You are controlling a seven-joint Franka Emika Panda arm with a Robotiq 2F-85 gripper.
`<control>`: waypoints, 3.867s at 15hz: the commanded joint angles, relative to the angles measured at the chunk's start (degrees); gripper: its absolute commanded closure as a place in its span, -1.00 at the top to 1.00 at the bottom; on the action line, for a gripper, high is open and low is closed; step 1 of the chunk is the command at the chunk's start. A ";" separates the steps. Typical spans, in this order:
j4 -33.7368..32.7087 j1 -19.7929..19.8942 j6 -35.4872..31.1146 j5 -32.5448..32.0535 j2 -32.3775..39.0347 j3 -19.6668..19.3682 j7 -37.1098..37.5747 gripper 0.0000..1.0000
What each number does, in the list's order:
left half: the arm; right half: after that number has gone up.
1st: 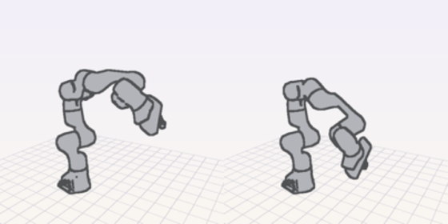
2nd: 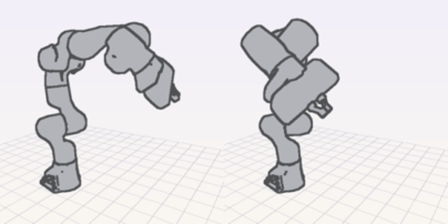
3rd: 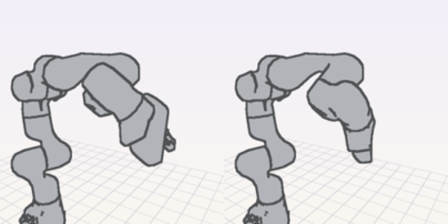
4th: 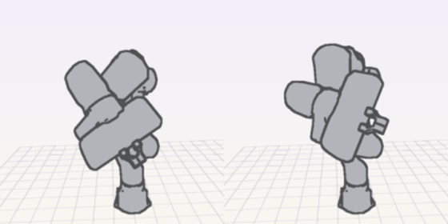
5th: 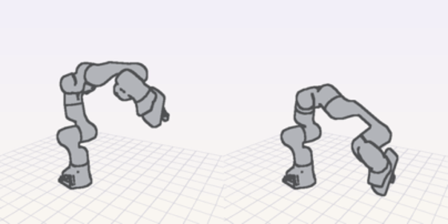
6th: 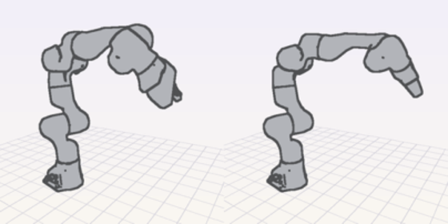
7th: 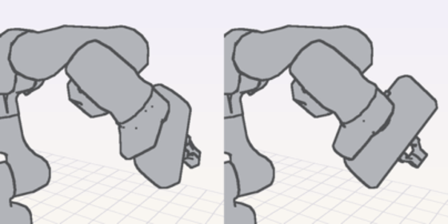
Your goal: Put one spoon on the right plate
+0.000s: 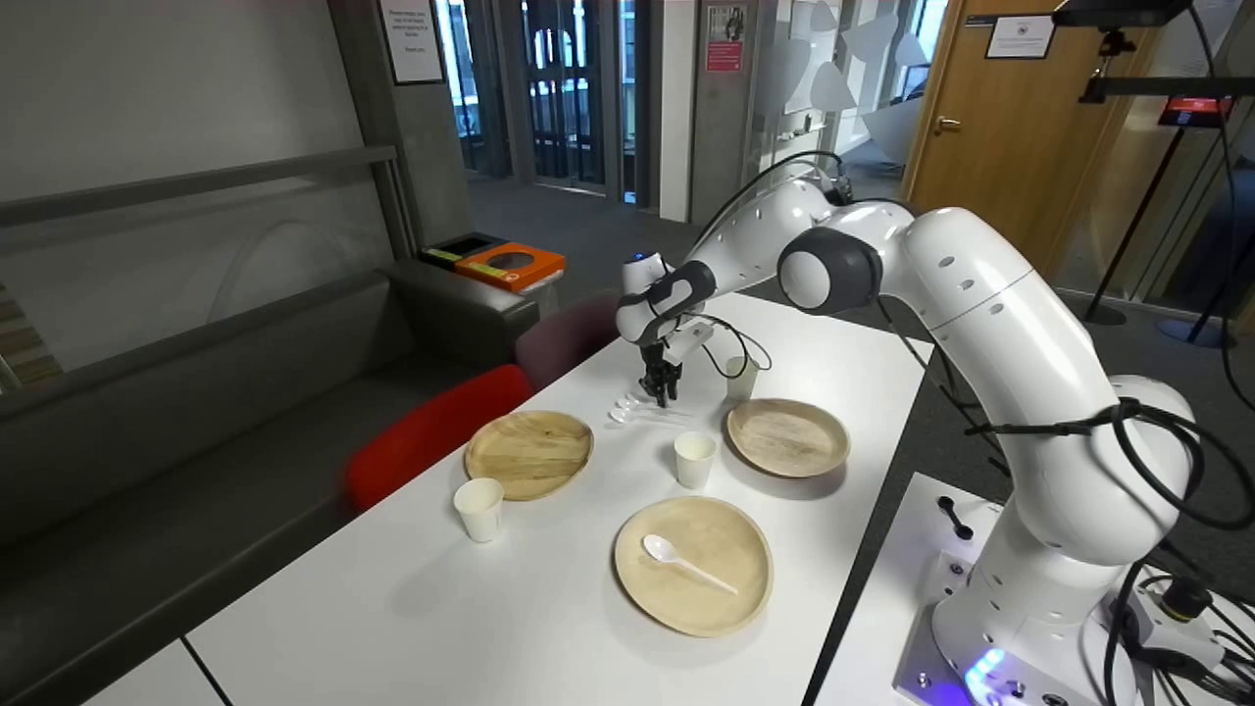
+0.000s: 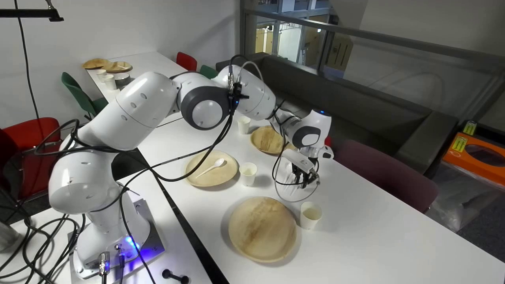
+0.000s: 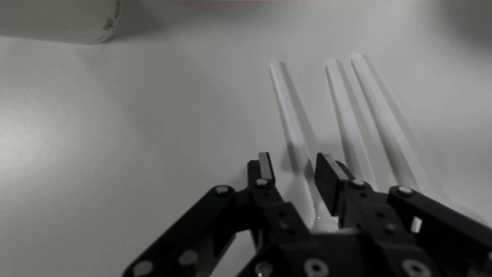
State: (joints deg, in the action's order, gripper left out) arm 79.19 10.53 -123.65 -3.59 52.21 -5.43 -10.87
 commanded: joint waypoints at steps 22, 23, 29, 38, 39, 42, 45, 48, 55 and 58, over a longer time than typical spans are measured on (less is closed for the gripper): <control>-0.54 -0.01 -0.17 -4.30 -0.22 0.72 -7.81 1.00; -0.65 0.03 -0.05 -4.68 -0.15 0.84 -8.81 1.00; -1.00 0.14 0.43 -6.23 0.07 1.12 -12.97 0.47; -0.96 0.30 0.13 -6.39 0.22 1.29 -15.27 -0.04; -0.89 0.29 -0.03 -6.42 0.23 1.28 -15.29 0.05; -0.90 0.33 -0.13 -6.44 0.41 1.36 -15.54 0.23; -1.03 0.42 -0.03 -6.40 0.76 1.44 -15.95 0.23; -0.99 0.49 -0.02 -6.38 1.02 1.43 -16.20 -0.10; -0.55 0.57 -0.37 -6.44 0.53 1.34 -16.23 0.26; -0.10 0.63 -0.67 -6.47 0.14 1.31 -16.23 0.08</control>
State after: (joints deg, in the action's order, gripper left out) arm 79.09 10.09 -124.21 -8.65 53.24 -5.05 -25.62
